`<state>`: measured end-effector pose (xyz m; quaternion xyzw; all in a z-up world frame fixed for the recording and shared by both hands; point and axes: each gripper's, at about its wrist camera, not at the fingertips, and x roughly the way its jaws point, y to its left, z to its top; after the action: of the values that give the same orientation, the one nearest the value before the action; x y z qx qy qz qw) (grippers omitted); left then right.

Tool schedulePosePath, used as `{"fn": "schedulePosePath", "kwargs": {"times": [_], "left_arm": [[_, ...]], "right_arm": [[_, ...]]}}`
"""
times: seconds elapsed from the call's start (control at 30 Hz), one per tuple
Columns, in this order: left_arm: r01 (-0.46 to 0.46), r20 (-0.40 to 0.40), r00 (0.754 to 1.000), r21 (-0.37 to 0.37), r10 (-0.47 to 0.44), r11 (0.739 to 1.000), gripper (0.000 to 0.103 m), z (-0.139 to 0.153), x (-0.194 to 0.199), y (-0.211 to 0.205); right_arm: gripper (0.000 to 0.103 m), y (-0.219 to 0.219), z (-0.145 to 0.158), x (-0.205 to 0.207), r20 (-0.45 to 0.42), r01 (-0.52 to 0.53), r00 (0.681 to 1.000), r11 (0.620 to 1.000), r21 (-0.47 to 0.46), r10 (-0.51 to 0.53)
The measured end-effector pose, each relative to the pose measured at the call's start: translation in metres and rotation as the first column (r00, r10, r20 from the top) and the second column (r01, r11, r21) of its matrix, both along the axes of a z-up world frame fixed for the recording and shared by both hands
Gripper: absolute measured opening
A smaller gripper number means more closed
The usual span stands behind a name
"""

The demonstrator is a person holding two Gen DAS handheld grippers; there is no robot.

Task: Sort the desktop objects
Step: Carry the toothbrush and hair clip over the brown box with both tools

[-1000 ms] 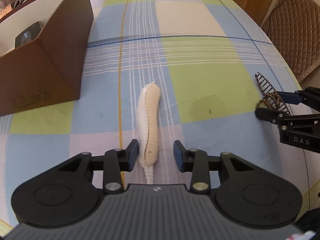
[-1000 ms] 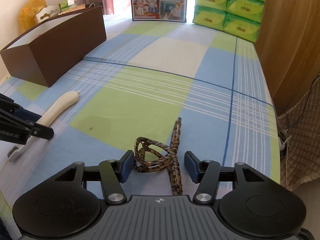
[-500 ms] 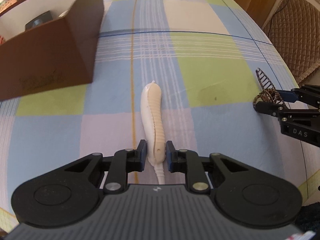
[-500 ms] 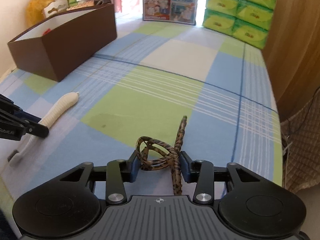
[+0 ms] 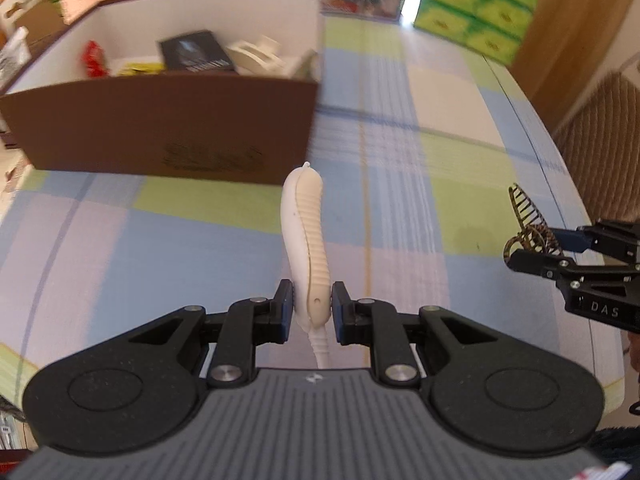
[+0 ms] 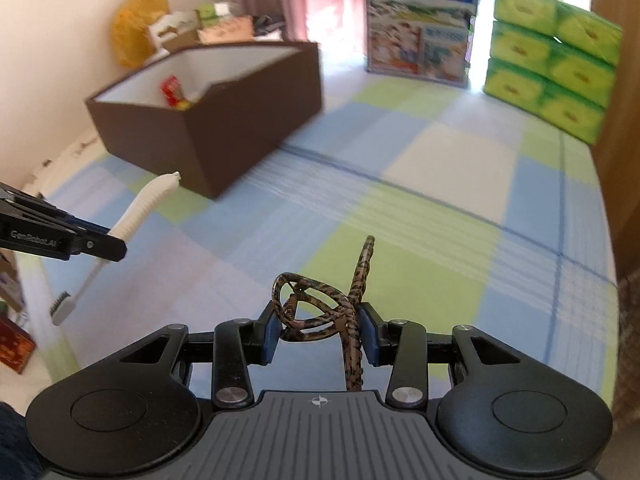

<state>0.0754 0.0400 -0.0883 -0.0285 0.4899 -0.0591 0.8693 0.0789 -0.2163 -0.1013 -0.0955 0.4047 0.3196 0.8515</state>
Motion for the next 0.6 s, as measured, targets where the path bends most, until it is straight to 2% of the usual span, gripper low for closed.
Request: {"fn": "schedulePosePath", "kwargs": {"times": [0.4, 0.6], "left_arm": [[-0.095, 0.106, 0.989, -0.04, 0.099, 0.995, 0.016, 0.05, -0.001, 0.058], [-0.109, 0.161, 0.98, -0.063, 0.118, 0.992, 0.016, 0.071, 0.018, 0.087]], "right_arm": [[0.038, 0.074, 0.047, 0.008, 0.057, -0.153, 0.987, 0.983, 0.107, 0.147], [0.038, 0.113, 0.064, 0.022, 0.076, -0.191, 0.981, 0.971, 0.143, 0.181]]}}
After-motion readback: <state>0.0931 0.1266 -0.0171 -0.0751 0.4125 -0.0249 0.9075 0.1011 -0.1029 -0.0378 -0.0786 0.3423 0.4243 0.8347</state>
